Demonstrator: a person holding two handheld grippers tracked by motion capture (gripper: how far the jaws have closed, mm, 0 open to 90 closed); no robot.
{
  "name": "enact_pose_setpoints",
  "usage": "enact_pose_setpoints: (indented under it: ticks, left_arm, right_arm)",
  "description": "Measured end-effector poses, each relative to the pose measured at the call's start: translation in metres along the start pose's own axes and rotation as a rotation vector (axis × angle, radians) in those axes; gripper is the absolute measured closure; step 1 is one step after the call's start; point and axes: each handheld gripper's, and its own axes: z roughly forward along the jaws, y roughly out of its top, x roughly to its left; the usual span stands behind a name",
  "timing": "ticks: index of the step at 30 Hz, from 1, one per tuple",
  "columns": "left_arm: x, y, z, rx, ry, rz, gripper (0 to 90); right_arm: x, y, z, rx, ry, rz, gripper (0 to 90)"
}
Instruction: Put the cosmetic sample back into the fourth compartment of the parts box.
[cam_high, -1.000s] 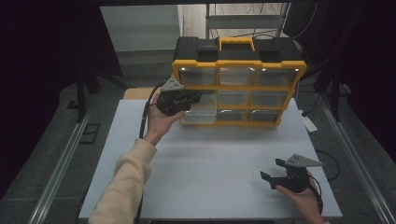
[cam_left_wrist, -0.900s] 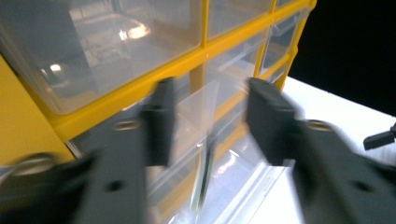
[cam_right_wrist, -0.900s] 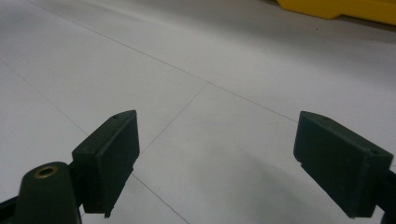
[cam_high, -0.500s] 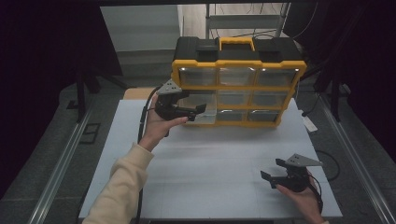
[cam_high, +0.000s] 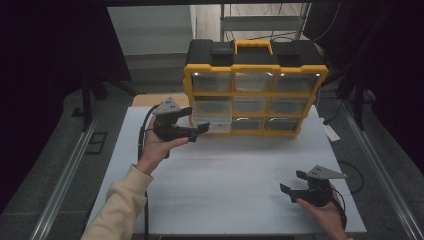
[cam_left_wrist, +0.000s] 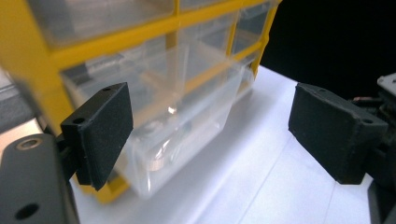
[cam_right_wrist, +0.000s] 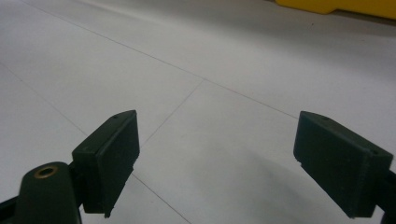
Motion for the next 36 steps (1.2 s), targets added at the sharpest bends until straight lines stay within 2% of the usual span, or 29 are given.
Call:
enact_pose_setpoints:
  ticks: [4,8,9,10,12,16,23,26,29,32,36]
  left_arm:
    - [-0.003,-0.022,-0.013,0.021,0.024,-0.001,14.0]
    - [-0.009,-0.051,-0.022,0.043,0.037,-0.007,13.9]
    - [-0.009,-0.051,-0.022,0.043,0.037,-0.007,13.9]
    - [-0.011,-0.064,-0.026,0.051,0.039,-0.019,13.9]
    - [-0.011,-0.070,-0.028,0.058,0.043,-0.022,13.9]
    - [-0.013,-0.094,-0.038,0.085,0.084,-0.017,13.4]
    - [-0.011,-0.130,-0.050,0.118,0.133,-0.043,12.1]
    - [-0.009,-0.141,-0.054,0.125,0.153,-0.054,11.8]
    - [-0.006,-0.154,-0.055,0.128,0.157,-0.086,11.9]
    - [-0.005,-0.159,-0.055,0.141,0.168,-0.086,11.9]
    - [-0.005,-0.161,-0.055,0.135,0.178,-0.082,12.0]
  right_arm:
    - [0.002,0.000,0.000,0.004,-0.003,-0.009,15.1]
    - [0.003,0.001,0.000,0.003,-0.005,-0.008,15.1]
    - [0.004,0.001,0.000,0.004,-0.005,-0.009,15.2]
    - [0.004,0.001,0.000,0.003,-0.005,-0.015,15.1]
    - [0.004,0.001,0.000,0.005,-0.007,-0.015,15.1]
    - [0.004,0.002,0.000,0.004,-0.007,-0.017,15.1]
    - [0.004,0.001,-0.001,-0.001,-0.005,-0.014,15.1]
    - [0.004,0.002,-0.001,-0.003,-0.004,-0.018,15.1]
    - [0.004,0.002,-0.001,-0.003,-0.005,-0.019,15.1]
    - [0.004,0.002,-0.001,-0.004,-0.005,-0.019,15.1]
    - [0.004,0.002,-0.002,-0.007,-0.005,-0.022,15.1]
